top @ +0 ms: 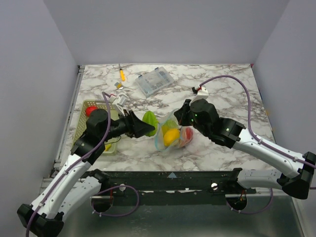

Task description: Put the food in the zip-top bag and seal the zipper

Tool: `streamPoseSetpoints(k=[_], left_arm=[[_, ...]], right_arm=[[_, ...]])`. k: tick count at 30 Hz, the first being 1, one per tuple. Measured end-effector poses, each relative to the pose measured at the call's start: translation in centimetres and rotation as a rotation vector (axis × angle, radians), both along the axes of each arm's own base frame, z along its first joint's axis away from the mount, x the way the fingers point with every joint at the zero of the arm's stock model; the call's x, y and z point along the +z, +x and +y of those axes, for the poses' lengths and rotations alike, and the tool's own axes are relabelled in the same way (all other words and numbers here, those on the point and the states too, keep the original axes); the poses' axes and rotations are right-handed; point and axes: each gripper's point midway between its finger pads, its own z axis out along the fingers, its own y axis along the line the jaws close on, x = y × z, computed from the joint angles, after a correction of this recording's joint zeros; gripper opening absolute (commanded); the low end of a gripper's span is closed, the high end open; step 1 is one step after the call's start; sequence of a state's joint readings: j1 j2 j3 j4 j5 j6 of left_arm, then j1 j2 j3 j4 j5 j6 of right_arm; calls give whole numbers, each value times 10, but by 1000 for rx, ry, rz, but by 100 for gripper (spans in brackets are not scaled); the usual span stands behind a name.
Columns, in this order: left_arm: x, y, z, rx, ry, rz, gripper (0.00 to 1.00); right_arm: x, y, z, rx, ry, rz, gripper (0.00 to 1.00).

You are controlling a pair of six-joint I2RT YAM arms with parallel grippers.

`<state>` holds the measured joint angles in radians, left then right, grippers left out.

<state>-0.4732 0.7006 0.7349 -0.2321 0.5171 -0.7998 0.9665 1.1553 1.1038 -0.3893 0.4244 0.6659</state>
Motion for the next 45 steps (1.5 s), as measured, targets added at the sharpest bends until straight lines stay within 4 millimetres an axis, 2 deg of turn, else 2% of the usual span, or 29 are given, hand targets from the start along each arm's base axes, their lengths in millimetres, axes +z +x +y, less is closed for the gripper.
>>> streamPoseSetpoints(k=[7,11,16,27,31,34,35,38,40,45], left_arm=[[9,-55,-49,-372,16,-32,20],[0,-67,-61,-457,56,21,24],[-9,-60,-70,-460,120,135,26],[-25,-29,-79,-360,262,293,45],[-30,-19,-81,-312,289,323,57],[-32,-9,-84,-258,294,363,73],[-33,-7,-85,-243,295,373,83],[-32,0,-85,-185,285,406,94],[-30,2,-84,-157,279,413,95],[-24,0,-78,-135,276,404,89]], right_arm=[[0,0,0,-2,5,2,1],[0,0,0,-4,10,5,1],[1,-2,1,2,18,8,1],[5,-4,2,14,32,8,1],[5,-5,4,20,42,10,1],[5,-6,5,28,47,16,1],[4,-6,6,30,47,17,1],[3,-7,6,33,48,20,1],[3,-7,6,33,47,21,1],[3,-7,6,32,49,21,1]])
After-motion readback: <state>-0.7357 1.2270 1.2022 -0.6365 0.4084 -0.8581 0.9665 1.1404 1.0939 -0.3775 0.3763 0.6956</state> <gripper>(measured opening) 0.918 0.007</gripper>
